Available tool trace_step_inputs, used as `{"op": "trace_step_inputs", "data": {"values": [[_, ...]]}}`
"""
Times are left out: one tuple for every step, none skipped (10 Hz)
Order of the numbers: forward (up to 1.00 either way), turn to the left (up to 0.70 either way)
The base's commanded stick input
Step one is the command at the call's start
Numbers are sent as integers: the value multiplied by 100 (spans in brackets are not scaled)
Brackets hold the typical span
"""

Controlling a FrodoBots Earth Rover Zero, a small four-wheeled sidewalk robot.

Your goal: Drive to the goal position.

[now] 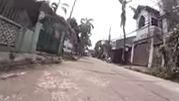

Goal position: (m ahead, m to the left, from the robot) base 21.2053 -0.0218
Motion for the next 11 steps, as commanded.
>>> {"op": "trace_step_inputs", "data": {"values": [[70, 0], [70, 0], [70, 0], [70, 0], [70, 0], [70, 0], [70, 0], [70, 0], [70, 0], [70, 0], [70, 0]]}}
